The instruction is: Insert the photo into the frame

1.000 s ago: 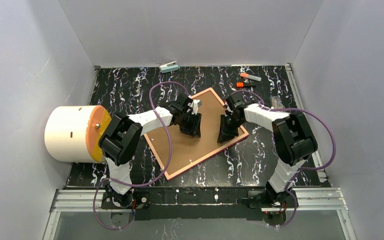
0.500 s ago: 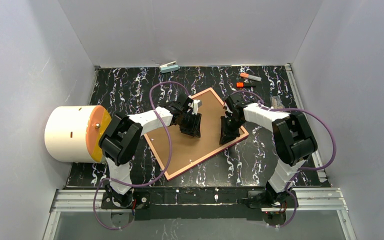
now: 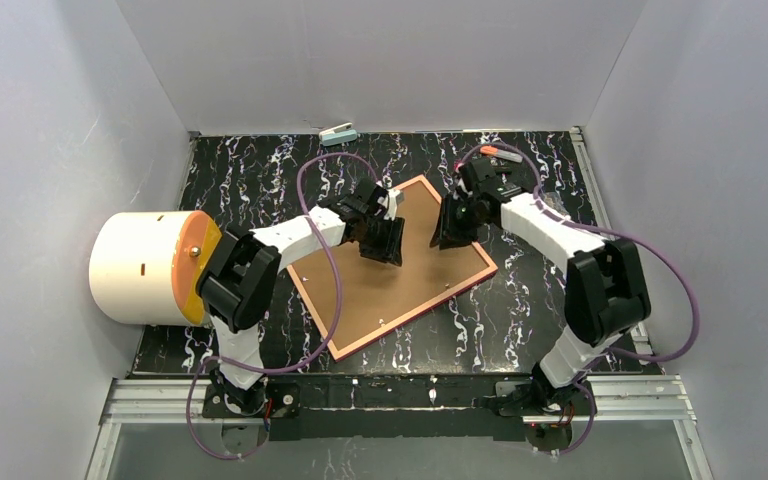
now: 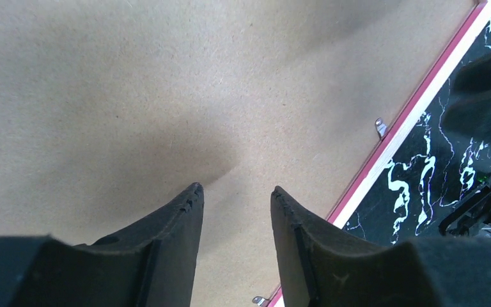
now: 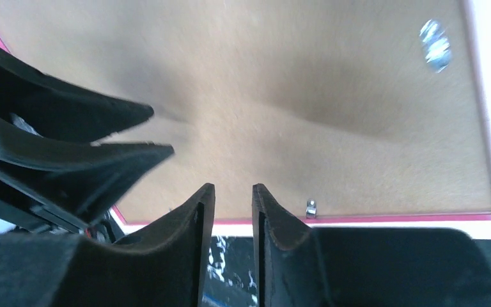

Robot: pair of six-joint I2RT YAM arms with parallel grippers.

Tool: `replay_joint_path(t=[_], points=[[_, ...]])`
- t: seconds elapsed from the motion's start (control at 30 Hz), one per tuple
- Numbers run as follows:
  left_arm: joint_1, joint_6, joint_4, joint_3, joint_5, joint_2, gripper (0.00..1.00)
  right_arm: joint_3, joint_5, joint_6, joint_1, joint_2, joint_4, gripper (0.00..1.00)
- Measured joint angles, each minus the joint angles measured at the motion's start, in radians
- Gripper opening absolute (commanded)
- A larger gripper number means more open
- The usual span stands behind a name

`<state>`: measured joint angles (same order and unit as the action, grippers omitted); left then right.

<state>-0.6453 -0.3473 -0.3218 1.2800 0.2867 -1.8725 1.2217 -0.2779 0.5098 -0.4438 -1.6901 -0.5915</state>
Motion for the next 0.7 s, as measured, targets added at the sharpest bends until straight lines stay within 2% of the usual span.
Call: replay_joint_path(t=[0.17, 0.33, 0.5, 0.7], points=[[0.0, 0.0, -0.009, 0.011, -0.044, 0.034, 0.5, 0.021, 0.111, 0.041, 0.013, 0.073, 0.085, 0.5], [0.0, -0.004, -0.024, 0.011, -0.105, 0.08, 0.5, 0.049, 0.182, 0.065, 0.031, 0.051, 0.134, 0.49], [0.0, -0.005, -0.027, 0.003, -0.138, 0.09, 0.48, 0.118, 0.192, 0.054, 0.048, -0.077, 0.14, 0.49], [0.0, -0.005, -0.035, -0.047, -0.162, 0.09, 0.46, 0.12, 0.189, 0.003, 0.063, -0.169, 0.132, 0.47]])
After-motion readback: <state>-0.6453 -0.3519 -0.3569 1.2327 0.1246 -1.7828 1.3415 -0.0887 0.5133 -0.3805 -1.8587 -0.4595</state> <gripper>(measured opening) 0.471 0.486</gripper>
